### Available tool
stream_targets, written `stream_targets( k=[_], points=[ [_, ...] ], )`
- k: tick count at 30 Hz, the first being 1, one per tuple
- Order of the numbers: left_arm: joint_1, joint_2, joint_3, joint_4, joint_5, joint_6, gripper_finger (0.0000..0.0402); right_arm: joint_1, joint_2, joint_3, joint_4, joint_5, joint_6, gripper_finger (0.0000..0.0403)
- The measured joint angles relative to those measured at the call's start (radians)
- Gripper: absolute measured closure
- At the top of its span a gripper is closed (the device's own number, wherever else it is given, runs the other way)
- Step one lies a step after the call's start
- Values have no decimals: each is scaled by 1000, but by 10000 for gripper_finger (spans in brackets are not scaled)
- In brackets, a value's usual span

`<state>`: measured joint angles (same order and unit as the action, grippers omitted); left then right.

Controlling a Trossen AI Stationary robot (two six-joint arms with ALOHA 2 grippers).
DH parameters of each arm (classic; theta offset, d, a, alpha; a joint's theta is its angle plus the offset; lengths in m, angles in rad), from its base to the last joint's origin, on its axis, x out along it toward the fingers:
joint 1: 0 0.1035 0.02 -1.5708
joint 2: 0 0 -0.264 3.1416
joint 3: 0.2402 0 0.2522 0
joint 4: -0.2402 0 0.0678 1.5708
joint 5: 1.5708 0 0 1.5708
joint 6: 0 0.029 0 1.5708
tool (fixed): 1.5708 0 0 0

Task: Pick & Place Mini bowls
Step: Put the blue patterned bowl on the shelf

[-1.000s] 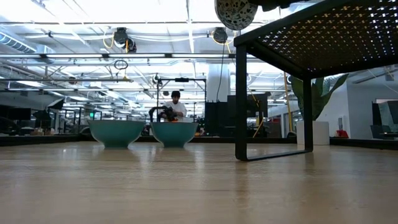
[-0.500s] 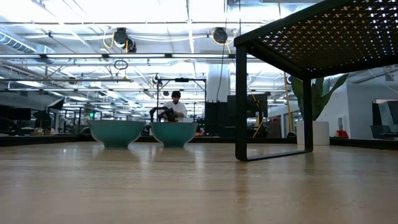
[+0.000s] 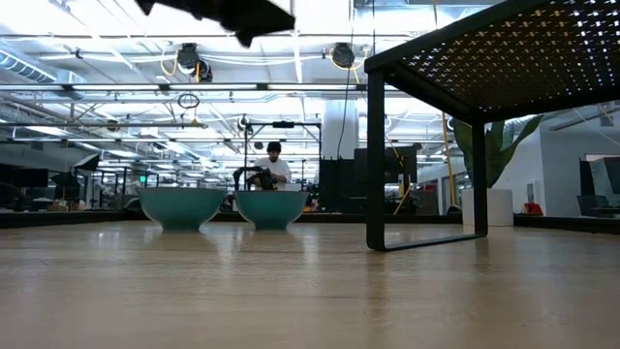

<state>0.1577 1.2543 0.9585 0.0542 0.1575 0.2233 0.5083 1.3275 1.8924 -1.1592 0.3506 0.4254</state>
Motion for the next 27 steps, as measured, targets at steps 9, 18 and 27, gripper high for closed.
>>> stream_targets(
  k=[9, 18, 27],
  points=[
    [-21, -20, -37, 28, 3, -10, 334, 24, 43, -82, -177, -417, 427, 403],
    [-42, -19, -38, 26, 3, -3, 334, 121, -14, -311, -159, -487, 712, 403],
    [-49, -19, -38, 25, 3, -16, 334, 244, -103, -440, -51, -396, 843, 403]
  ],
)
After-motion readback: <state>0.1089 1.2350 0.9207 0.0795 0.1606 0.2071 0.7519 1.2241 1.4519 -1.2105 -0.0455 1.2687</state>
